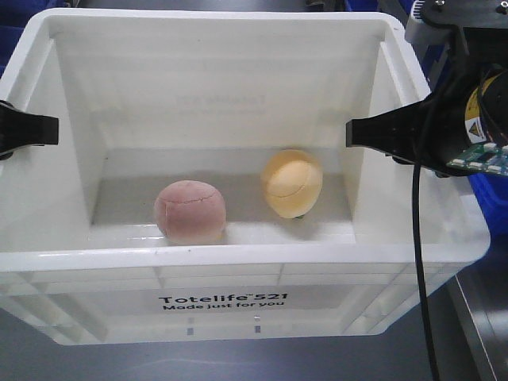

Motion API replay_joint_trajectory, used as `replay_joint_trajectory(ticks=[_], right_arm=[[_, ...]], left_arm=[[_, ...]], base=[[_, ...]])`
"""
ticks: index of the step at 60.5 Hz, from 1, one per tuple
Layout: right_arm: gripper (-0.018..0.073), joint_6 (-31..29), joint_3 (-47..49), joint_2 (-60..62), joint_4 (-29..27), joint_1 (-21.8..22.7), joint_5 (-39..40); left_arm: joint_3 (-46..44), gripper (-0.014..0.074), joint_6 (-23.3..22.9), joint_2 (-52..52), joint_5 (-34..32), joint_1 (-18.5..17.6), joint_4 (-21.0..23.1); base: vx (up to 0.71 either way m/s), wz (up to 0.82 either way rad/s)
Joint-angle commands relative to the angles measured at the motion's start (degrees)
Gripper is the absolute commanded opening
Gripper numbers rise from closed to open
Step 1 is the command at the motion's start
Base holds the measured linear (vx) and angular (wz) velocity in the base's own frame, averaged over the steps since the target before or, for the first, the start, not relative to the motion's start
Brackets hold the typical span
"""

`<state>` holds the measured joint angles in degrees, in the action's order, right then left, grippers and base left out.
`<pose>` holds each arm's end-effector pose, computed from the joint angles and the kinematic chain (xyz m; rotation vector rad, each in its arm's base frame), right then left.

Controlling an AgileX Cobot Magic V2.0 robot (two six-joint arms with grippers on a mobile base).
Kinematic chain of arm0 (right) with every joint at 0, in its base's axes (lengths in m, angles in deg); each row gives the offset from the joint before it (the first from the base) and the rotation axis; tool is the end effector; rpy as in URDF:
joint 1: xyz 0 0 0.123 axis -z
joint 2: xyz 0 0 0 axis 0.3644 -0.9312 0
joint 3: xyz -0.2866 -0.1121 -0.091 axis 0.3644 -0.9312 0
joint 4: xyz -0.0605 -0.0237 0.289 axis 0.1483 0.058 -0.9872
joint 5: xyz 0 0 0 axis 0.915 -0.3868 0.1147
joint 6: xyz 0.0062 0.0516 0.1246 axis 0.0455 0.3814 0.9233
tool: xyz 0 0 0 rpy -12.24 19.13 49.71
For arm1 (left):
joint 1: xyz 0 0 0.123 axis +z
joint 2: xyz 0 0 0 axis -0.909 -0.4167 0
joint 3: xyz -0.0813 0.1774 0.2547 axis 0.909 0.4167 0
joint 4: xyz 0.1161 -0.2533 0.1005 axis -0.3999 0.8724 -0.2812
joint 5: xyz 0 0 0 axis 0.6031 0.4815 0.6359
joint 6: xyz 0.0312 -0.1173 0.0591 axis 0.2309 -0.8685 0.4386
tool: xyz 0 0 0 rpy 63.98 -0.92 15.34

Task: Place moving items into box and shelve
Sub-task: 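Keep gripping the tote rims while the base approaches the blue-bin roller shelf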

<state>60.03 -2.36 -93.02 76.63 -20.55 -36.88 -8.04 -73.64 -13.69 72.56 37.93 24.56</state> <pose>0.2522 0.1429 0.3714 -0.0402 2.4195 -0.0504 0.2340 -0.0834 0.3928 0.0610 2.3663 -0.0844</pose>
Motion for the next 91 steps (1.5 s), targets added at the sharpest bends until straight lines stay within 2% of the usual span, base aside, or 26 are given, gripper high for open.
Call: replay_joint_trajectory(ticks=[1,91], right_arm=[[0.0075,-0.32,2.3,1.97,7.18,0.4,3.87],[0.0075,-0.32,2.3,1.97,7.18,0.4,3.87]], left_arm=[[-2.33,-0.0022,-0.11,1.48,-6.3,-0.33,-2.73],[-2.33,-0.0022,-0.11,1.48,-6.3,-0.33,-2.73]], base=[[0.36,-0.07],[0.37,0.0]])
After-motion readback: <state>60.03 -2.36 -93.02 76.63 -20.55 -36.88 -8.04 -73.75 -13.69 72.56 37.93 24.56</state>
